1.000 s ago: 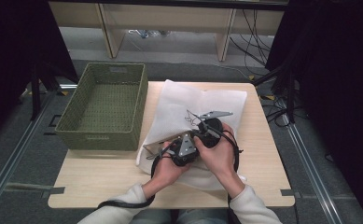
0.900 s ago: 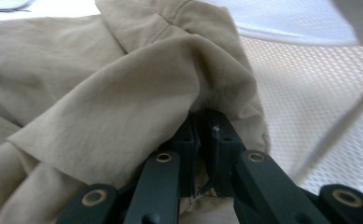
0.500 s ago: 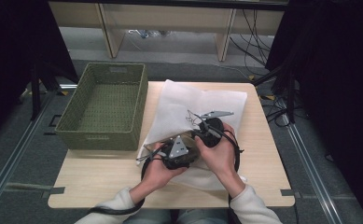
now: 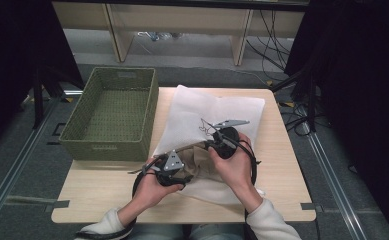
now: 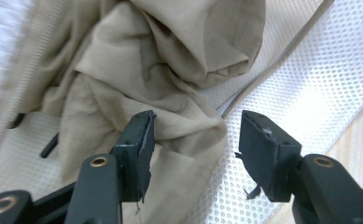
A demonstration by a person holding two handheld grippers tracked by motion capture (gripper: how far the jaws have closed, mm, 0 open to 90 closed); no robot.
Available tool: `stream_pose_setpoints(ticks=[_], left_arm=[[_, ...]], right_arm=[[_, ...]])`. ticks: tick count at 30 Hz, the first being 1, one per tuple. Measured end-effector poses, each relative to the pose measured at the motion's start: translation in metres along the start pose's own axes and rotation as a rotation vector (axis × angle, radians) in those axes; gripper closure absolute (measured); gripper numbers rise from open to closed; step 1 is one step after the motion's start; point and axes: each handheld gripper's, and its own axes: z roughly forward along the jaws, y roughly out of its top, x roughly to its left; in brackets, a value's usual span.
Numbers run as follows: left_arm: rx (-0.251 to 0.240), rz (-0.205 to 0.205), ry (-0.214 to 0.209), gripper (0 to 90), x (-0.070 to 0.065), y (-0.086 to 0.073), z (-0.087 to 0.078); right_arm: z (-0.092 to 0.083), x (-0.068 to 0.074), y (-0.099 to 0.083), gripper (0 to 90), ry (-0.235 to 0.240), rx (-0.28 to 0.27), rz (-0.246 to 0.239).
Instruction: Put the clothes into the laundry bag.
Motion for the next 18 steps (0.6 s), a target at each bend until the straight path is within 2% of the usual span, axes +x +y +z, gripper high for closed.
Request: stream_pose_setpoints(ticks=[3,5,6,7,13,14,16,18], left_arm=[[0.041,0.014,-0.006,48.4,0.002,0.0,0.01],[0.06,0.002,0.0,53.7,0.002,-0.001,0.016],[0.088,0.012,0.009,55.2,0.003,-0.001,0.02],[0.094,0.018,0.01,56.3,0.003,-0.002,0.022],[0.109,0.006,0.004,66.3,0.006,-0.005,0.026],[0.108,-0.011,0.003,69.4,0.007,-0.005,0.026],[0.108,-0.02,0.007,78.1,0.01,-0.005,0.026],[0.094,-0.033,-0.004,85.9,0.012,-0.003,0.025]], right_arm=[[0.0,0.0,-0.001,88.2,-0.001,0.001,-0.004],[0.001,-0.002,-0.001,88.2,0.002,0.003,-0.018],[0.001,-0.002,0.0,88.2,-0.002,0.004,-0.018],[0.0,-0.001,-0.001,88.2,0.002,0.005,-0.009],[0.002,-0.002,-0.001,88.2,0.013,0.004,-0.03],[0.003,-0.001,-0.001,88.2,0.008,0.004,-0.021],[0.003,-0.001,-0.001,88.2,0.009,0.012,-0.033],[0.003,0.001,-0.001,88.2,0.012,0.012,-0.018]])
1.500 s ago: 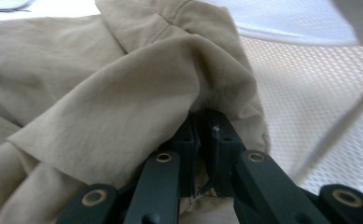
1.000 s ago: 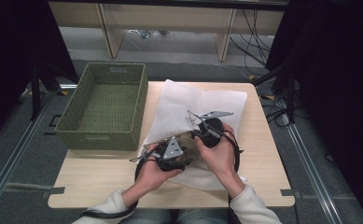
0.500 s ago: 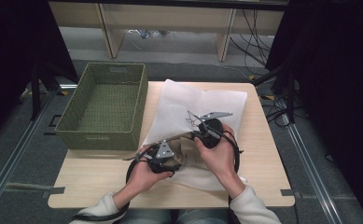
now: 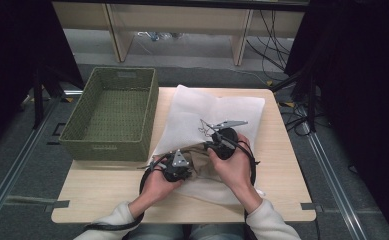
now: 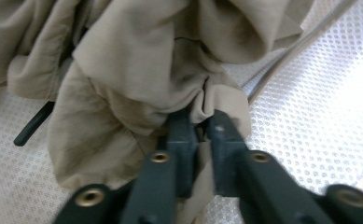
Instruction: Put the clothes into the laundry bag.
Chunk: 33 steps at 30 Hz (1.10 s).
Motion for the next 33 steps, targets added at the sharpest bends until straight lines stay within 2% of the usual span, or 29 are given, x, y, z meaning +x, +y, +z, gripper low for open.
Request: stream_pose_setpoints(ticks=[1,3,4,6,9,10,11,13,14,15,16,17,18,19,20,21,22,23,24,25,26,27,28,29,31,33], left_arm=[[-0.012,-0.007,0.007,86.7,0.001,0.002,-0.001],[-0.038,-0.005,0.016,87.5,0.002,0.006,-0.003],[-0.057,-0.021,0.022,87.7,0.002,0.009,-0.004],[-0.087,-0.024,0.037,87.9,0.003,0.016,-0.004],[-0.13,-0.037,0.06,88.0,0.005,0.026,-0.002],[-0.149,-0.03,0.078,88.1,0.006,0.029,-0.001],[-0.163,-0.027,0.1,88.0,0.007,0.032,0.0],[-0.183,-0.03,0.126,88.0,0.008,0.036,0.003],[-0.184,-0.017,0.137,88.0,0.009,0.037,0.004],[-0.197,-0.024,0.142,87.9,0.008,0.038,0.007],[-0.217,-0.028,0.148,87.9,0.007,0.038,0.011],[-0.206,-0.014,0.146,87.8,0.008,0.038,0.012],[-0.217,-0.01,0.151,87.4,0.008,0.037,0.016],[-0.205,-0.015,0.152,86.7,0.007,0.036,0.019],[-0.197,-0.001,0.152,85.5,0.008,0.035,0.022],[-0.199,-0.009,0.144,83.9,0.006,0.033,0.025],[-0.228,-0.023,0.142,81.6,0.004,0.032,0.029],[-0.204,-0.012,0.126,78.3,0.003,0.031,0.029],[-0.236,-0.056,0.115,73.1,0.0,0.03,0.033],[-0.173,-0.002,0.082,68.2,0.003,0.029,0.028],[-0.215,-0.04,0.094,64.1,-0.001,0.027,0.031],[-0.175,0.01,0.06,58.9,0.002,0.025,0.027],[-0.195,-0.023,0.041,53.9,0.0,0.024,0.026],[-0.16,0.016,0.025,51.0,0.003,0.021,0.018],[-0.165,0.02,0.025,47.6,0.003,0.02,0.015],[-0.171,0.02,0.019,46.0,0.004,0.018,0.007]], right_arm=[[0.001,-0.001,0.0,88.3,0.004,-0.005,-0.026],[-0.001,0.002,0.0,88.2,0.004,0.003,-0.001],[-0.001,0.002,0.0,88.3,0.004,0.001,-0.006],[-0.003,0.003,0.001,88.3,0.014,-0.006,-0.023],[-0.006,0.006,0.002,88.3,0.014,-0.011,-0.008],[-0.006,0.006,0.002,88.3,0.025,-0.017,0.006],[-0.006,0.004,0.002,88.3,0.024,-0.023,-0.025],[-0.007,0.004,0.002,88.3,0.018,-0.031,0.009],[-0.009,0.002,0.003,88.2,0.013,-0.02,0.003],[-0.009,0.002,0.003,88.3,0.003,-0.019,0.011],[-0.009,0.0,0.003,88.3,0.012,-0.022,-0.009],[-0.008,0.0,0.003,88.3,0.006,-0.025,0.004],[-0.008,-0.001,0.003,88.2,0.001,-0.022,0.004],[-0.008,-0.002,0.003,88.3,-0.004,-0.022,0.005],[-0.007,-0.004,0.003,88.3,0.0,-0.023,-0.015],[-0.006,-0.003,0.002,88.3,-0.008,-0.015,0.019],[-0.006,-0.005,0.002,88.2,-0.007,-0.011,0.016],[-0.006,-0.004,0.002,88.2,-0.009,-0.01,0.03],[-0.005,-0.006,0.002,88.2,-0.01,-0.011,0.021],[-0.005,-0.006,0.002,88.2,-0.012,-0.012,0.013],[-0.005,-0.006,0.002,88.2,-0.008,-0.006,0.018],[-0.005,-0.006,0.002,88.3,-0.007,-0.006,0.017],[-0.005,-0.006,0.002,88.2,-0.006,-0.006,0.012],[-0.005,-0.006,0.001,88.2,-0.006,-0.004,0.011],[-0.005,-0.005,0.002,88.2,-0.013,-0.004,0.026],[-0.004,-0.005,0.002,88.2,-0.009,-0.006,0.017]])
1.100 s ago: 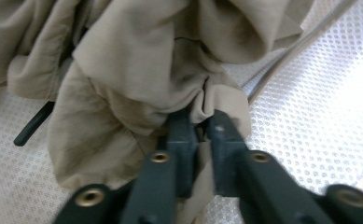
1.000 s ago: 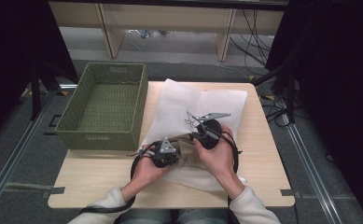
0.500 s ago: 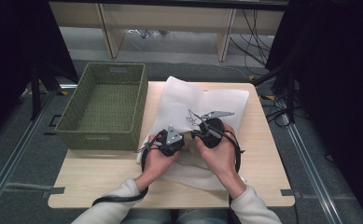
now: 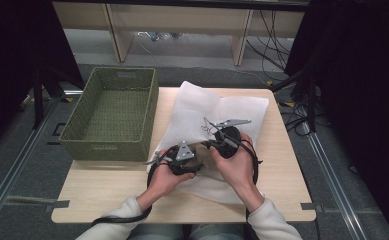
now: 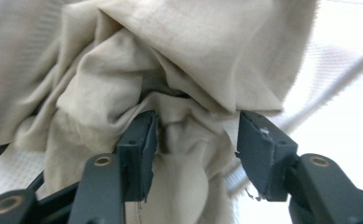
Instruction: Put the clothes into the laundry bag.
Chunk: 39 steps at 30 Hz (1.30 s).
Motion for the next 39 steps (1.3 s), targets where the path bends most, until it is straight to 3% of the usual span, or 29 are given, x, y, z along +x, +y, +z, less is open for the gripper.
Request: stream_pose_setpoints(ticks=[6,9,12,16,18,19,21,23,25,32,33,34,35,37,38,39], left_arm=[[-0.026,0.007,-0.008,45.1,0.002,-0.002,-0.033],[0.014,0.03,-0.014,45.0,0.004,-0.006,-0.047],[0.061,0.017,-0.004,42.9,0.005,-0.014,-0.054],[0.108,-0.001,0.012,39.3,0.009,-0.026,-0.05],[0.136,0.019,0.006,39.4,0.012,-0.029,-0.044],[0.144,-0.002,0.0,40.8,0.011,-0.031,-0.04],[0.17,-0.005,0.0,46.1,0.011,-0.033,-0.034],[0.189,0.018,0.002,53.1,0.012,-0.034,-0.028],[0.189,0.01,0.007,59.4,0.011,-0.036,-0.023],[0.186,-0.04,0.013,80.1,0.008,-0.033,-0.019],[0.175,-0.047,0.005,83.0,0.009,-0.032,-0.018],[0.164,-0.074,0.001,84.5,0.008,-0.031,-0.019],[0.148,-0.083,-0.002,85.2,0.007,-0.029,-0.019],[0.137,-0.09,0.0,85.6,0.005,-0.026,-0.021],[0.11,-0.082,-0.001,85.6,0.005,-0.022,-0.023],[0.079,-0.107,0.001,85.8,0.002,-0.018,-0.025]], right_arm=[[0.0,0.0,0.0,88.1,0.0,0.0,0.001],[-0.001,0.001,0.0,88.1,0.005,0.006,0.0],[0.0,0.0,0.0,88.1,0.0,-0.01,-0.019],[0.0,0.001,0.0,88.0,0.005,0.002,-0.013],[0.002,0.003,-0.001,88.1,0.004,0.001,-0.011],[0.002,0.003,0.0,88.1,0.008,0.008,-0.029],[0.003,0.004,-0.001,88.1,0.01,0.01,-0.036],[0.003,0.005,-0.001,88.1,0.011,0.015,-0.024],[0.003,0.004,-0.001,88.1,0.017,0.019,-0.047],[0.005,0.006,-0.001,88.1,0.012,0.02,-0.042],[0.005,0.008,-0.002,88.1,0.02,0.02,-0.025],[0.004,0.008,-0.002,88.1,0.016,0.021,-0.046],[0.003,0.01,-0.002,88.1,0.017,0.028,-0.019],[0.004,0.009,-0.001,88.2,0.017,0.015,-0.045],[0.002,0.01,-0.001,88.2,0.023,0.016,-0.048],[0.002,0.012,0.001,88.2,0.026,0.008,-0.057]])
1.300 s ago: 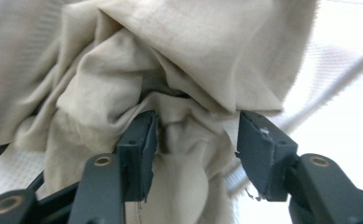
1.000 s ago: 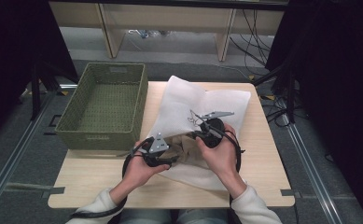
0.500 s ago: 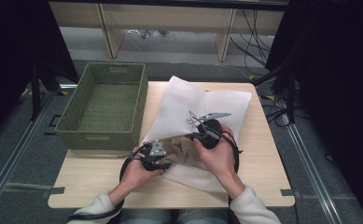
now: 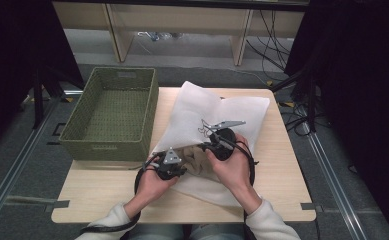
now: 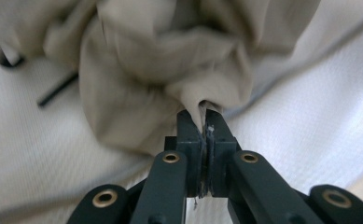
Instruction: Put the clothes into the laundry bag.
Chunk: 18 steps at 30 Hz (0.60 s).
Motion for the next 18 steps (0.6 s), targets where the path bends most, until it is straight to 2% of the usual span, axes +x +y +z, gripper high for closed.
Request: stream_pose_setpoints(ticks=[1,3,5,6,7,8,9,11,12,13,14,16,17,18], left_arm=[[-0.02,-0.009,-0.005,85.8,-0.001,0.003,-0.002],[-0.084,-0.017,-0.002,86.0,-0.004,0.012,-0.007],[-0.124,-0.038,0.007,86.1,-0.007,0.018,-0.01],[-0.173,-0.057,-0.001,86.2,-0.009,0.021,-0.01],[-0.188,-0.061,0.007,86.2,-0.01,0.024,-0.012],[-0.215,-0.057,0.012,86.3,-0.011,0.028,-0.015],[-0.241,-0.056,0.02,86.3,-0.013,0.032,-0.019],[-0.282,-0.041,0.034,86.3,-0.015,0.039,-0.025],[-0.303,-0.036,0.039,86.3,-0.016,0.043,-0.026],[-0.305,-0.02,0.05,86.2,-0.017,0.045,-0.025],[-0.298,-0.013,0.055,86.1,-0.018,0.046,-0.021],[-0.273,0.0,0.07,85.7,-0.017,0.043,-0.009],[-0.242,0.044,0.091,85.4,-0.014,0.038,0.003],[-0.242,0.044,0.091,84.7,-0.014,0.038,0.003]], right_arm=[[-0.002,0.003,0.001,88.3,0.007,0.001,0.031],[-0.006,0.004,0.002,88.3,0.011,-0.022,0.004],[-0.01,0.006,0.002,88.3,0.022,-0.028,0.023],[-0.012,0.008,0.003,88.4,0.023,-0.027,0.025],[-0.014,0.009,0.003,88.4,0.027,-0.04,0.026],[-0.017,0.009,0.004,88.4,0.041,-0.054,0.02],[-0.021,0.011,0.005,88.4,0.036,-0.06,0.037],[-0.028,0.011,0.008,88.4,0.037,-0.107,0.0],[-0.032,0.012,0.009,88.4,0.046,-0.116,0.019],[-0.034,0.012,0.009,88.4,0.049,-0.133,0.026],[-0.036,0.01,0.01,88.4,0.033,-0.14,-0.001],[-0.035,0.008,0.01,88.4,0.04,-0.136,0.02],[-0.034,0.007,0.009,88.4,0.033,-0.13,0.024],[-0.034,0.007,0.009,88.4,0.033,-0.13,0.024]])
